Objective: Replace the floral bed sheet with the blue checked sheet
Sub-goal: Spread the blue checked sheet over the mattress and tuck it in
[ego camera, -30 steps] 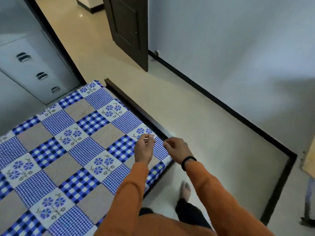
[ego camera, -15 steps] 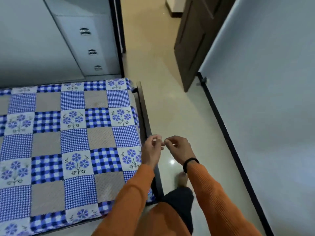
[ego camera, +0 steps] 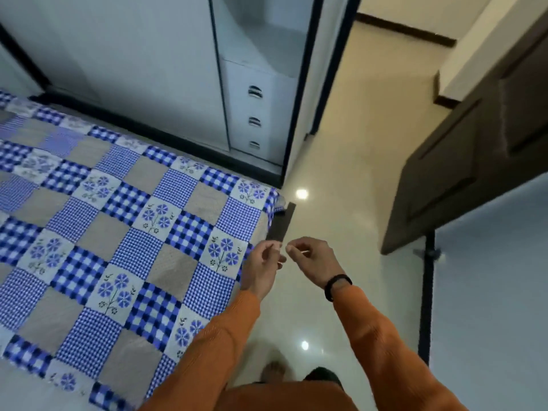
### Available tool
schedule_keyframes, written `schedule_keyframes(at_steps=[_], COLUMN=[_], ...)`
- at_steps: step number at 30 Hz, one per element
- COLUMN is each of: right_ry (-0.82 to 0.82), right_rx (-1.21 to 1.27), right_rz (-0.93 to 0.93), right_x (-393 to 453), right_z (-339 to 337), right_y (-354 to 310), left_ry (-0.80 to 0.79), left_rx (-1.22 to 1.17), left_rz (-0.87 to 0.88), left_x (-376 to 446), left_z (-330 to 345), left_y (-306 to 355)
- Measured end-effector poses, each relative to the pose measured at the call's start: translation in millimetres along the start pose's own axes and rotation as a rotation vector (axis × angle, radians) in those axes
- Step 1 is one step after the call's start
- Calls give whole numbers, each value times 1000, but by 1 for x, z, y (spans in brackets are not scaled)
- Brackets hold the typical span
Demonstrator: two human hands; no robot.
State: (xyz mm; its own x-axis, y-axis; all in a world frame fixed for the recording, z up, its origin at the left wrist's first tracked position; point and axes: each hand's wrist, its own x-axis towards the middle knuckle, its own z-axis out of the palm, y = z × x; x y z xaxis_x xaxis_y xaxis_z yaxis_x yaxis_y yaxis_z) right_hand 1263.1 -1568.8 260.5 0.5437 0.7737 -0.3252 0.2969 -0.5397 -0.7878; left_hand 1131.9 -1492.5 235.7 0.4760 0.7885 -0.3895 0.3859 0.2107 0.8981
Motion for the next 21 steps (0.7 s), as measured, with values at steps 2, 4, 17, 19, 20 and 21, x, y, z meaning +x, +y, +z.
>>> schedule_keyframes(at_steps=[2, 4, 17, 19, 20, 21], right_ry=[-78, -136, -462, -509, -530, -559], right_rx=[-28, -82, -187, -207, -227, -247], right_rz=[-33, -83, -337, -348, -345, -327], right_x=[43, 88, 345, 390, 412, 435], right_z=[-18, -36, -116, -106, -100, -94], right_y=[-9, -16, -80, -92, -93, -92], left_ry=[75, 171, 560, 648, 701, 751], left_rx=[-52, -96, -260, -321, -352, -397], left_rz=[-1, -27, -42, -117, -164, -227], left_x=[29, 59, 253, 287, 307, 328], left_z=[10, 21, 72, 70, 69, 70], left_y=[16, 30, 111, 108, 101, 90])
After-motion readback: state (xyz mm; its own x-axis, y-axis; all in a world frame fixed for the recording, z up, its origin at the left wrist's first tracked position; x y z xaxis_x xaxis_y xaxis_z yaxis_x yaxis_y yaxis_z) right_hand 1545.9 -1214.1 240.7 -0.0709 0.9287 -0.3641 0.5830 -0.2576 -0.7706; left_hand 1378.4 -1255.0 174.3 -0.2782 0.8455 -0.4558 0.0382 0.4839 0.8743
